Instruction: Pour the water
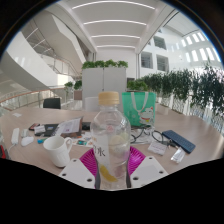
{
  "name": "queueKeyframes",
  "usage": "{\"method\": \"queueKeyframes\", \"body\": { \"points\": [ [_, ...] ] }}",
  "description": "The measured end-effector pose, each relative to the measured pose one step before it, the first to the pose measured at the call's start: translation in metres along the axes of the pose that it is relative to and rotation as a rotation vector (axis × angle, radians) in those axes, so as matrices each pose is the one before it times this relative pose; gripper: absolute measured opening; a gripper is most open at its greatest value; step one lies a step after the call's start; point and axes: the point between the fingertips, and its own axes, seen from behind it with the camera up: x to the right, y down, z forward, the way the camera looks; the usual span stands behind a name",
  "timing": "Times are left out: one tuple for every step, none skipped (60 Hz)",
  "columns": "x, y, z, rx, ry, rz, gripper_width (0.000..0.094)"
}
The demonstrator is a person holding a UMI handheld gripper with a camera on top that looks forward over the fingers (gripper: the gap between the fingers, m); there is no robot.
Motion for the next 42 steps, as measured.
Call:
{"method": "queueKeyframes", "body": {
  "points": [
    [0.00970, -0.01415, 0.00288, 0.00546, 0.01251, -0.0385, 0.0346],
    [0.00635, -0.01246, 0.00193, 0.00704, 0.01412, -0.0431, 0.0347],
    [0.00594, -0.01771, 0.00488, 0.00506, 0.00352, -0.0391, 0.0345],
    [-0.00126, -0.00148, 0.00313, 0.01333, 0.01654, -0.0500, 0.0346],
    [0.00417, -0.01100, 0.00312, 0.00712, 0.00662, -0.0472, 0.0345],
    [0.00282, -0.00964, 0.00401, 0.00472, 0.00878, -0.0475, 0.0343],
    [0.00869, -0.01424, 0.00259, 0.00007, 0.00642, -0.0452, 0.0344],
    [0.00383, -0.00850, 0.00373, -0.00118, 0.01276, -0.0481, 0.0343],
    [0.01087, -0.01253, 0.00340, -0.00231, 0.00378, -0.0515, 0.0344],
    [-0.00524, 0.00530, 0.00935, 0.00227, 0.01092, -0.0523, 0.0344],
    [0.00100, -0.00647, 0.00229, -0.00115, 0.01230, -0.0700, 0.0344],
    [0.00876, -0.01870, -0.00444, 0.00025, 0.01817, -0.0863, 0.0345],
    [-0.00075, -0.00917, 0.00469, 0.01272, 0.01802, -0.0759, 0.0345],
    [-0.00191, -0.00841, 0.00412, 0.01317, 0.01442, -0.0803, 0.0344],
    [0.00701, -0.00791, -0.00018, 0.01277, -0.00052, -0.0786, 0.0344],
    [-0.01888, -0.00430, 0.01404, 0.02050, 0.01685, -0.0791, 0.0344],
    [-0.00494, -0.00763, 0.00231, 0.01569, 0.00261, -0.0846, 0.0344],
    [-0.00710, -0.00814, 0.00292, 0.01343, -0.00015, -0.0849, 0.0344],
    [-0.00906, -0.00903, 0.00475, 0.01104, 0.00198, -0.0838, 0.0345],
    [-0.00818, -0.00787, 0.00670, 0.01193, 0.00429, -0.0757, 0.0345],
    [-0.00540, -0.00750, 0.00323, 0.01264, 0.00191, -0.0738, 0.0345],
    [-0.00551, -0.00705, 0.00269, 0.01107, 0.00213, -0.0717, 0.0344],
    [0.01312, 0.00016, -0.00989, 0.01467, -0.01367, -0.0809, 0.0345],
    [-0.01012, -0.00308, 0.00891, 0.01616, 0.00203, -0.0571, 0.0345],
    [-0.00607, -0.00713, 0.00206, 0.01365, -0.00300, -0.0729, 0.0346],
    [-0.00576, -0.00746, 0.00249, 0.01465, -0.00445, -0.0708, 0.0346],
    [-0.00490, -0.00655, 0.00246, 0.01384, 0.00048, -0.0650, 0.0345],
    [-0.00359, -0.00661, 0.00210, 0.01203, 0.00160, -0.0635, 0.0345],
    [-0.00295, -0.00573, 0.00198, 0.00960, 0.00146, -0.0634, 0.0345],
    [0.00278, -0.00320, -0.00365, 0.01131, -0.00742, -0.0705, 0.0345],
    [0.00193, -0.00052, 0.01143, 0.01963, -0.01370, -0.0547, 0.0345],
    [-0.00098, -0.00338, 0.00165, 0.00220, 0.00724, -0.0556, 0.0346],
    [-0.00053, -0.00303, 0.00126, -0.00085, 0.00550, -0.0534, 0.0345],
    [-0.00109, -0.00311, 0.00129, 0.00150, 0.00236, -0.0504, 0.0344],
    [-0.00069, -0.00302, 0.00038, 0.00244, 0.00102, -0.0461, 0.0345],
    [-0.00003, -0.00290, 0.00038, 0.00311, 0.00058, -0.0426, 0.0345],
    [-0.00003, -0.00351, 0.00048, 0.00563, -0.00023, -0.0370, 0.0346],
    [0.00792, 0.00038, -0.00538, 0.01427, -0.00491, -0.0350, 0.0345],
    [-0.00299, -0.00560, 0.00754, 0.00756, -0.00194, -0.0220, 0.0346],
    [0.00082, -0.00217, 0.00095, 0.00417, 0.00303, -0.0186, 0.0345],
    [0.00184, -0.00122, -0.00023, -0.00084, 0.00442, -0.0158, 0.0346],
    [0.00176, -0.00049, -0.00004, -0.00302, 0.00442, -0.0136, 0.0347]
  ]
}}
